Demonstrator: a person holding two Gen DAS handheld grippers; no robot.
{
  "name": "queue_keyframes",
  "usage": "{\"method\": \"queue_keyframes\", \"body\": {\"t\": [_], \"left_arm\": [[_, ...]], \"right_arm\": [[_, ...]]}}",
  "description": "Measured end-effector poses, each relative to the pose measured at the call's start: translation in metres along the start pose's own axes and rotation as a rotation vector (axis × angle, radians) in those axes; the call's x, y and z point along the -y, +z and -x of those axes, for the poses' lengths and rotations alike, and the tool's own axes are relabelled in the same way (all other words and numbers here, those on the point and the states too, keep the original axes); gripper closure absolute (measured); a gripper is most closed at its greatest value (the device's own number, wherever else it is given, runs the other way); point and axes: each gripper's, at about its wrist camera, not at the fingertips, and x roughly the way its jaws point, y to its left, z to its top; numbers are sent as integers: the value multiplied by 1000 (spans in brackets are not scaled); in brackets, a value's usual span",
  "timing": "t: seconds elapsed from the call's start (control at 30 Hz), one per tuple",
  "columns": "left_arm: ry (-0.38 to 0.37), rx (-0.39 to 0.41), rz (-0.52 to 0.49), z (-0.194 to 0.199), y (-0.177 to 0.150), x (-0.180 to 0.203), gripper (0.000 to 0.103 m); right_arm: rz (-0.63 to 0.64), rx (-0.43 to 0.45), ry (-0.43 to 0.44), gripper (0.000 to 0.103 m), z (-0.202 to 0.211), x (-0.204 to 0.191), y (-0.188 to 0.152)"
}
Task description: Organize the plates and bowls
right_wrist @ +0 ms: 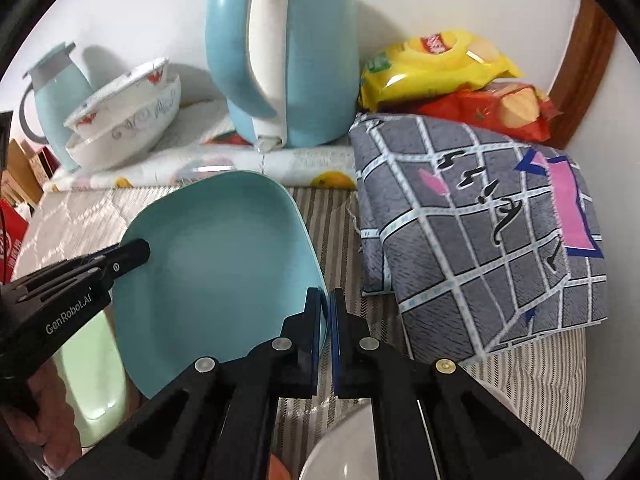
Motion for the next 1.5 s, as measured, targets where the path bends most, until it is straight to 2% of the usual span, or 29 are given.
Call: {"method": "queue_keyframes", "body": {"t": [0.33, 0.8, 1.1, 1.5], "left_arm": [[-10, 57, -15, 52, -13, 8, 95], [-35, 102, -2, 118, -55, 9, 95], [-31, 122, 10, 147, -79, -1, 95], [-23, 128, 31, 160, -95, -17, 95]], "right_arm": [[-23, 66, 1, 98, 53, 1, -20], [-38, 144, -8, 98, 128, -13, -60], [-46, 157, 16, 98, 150, -24, -84], [-42, 172, 39, 98, 162, -37, -97]]}}
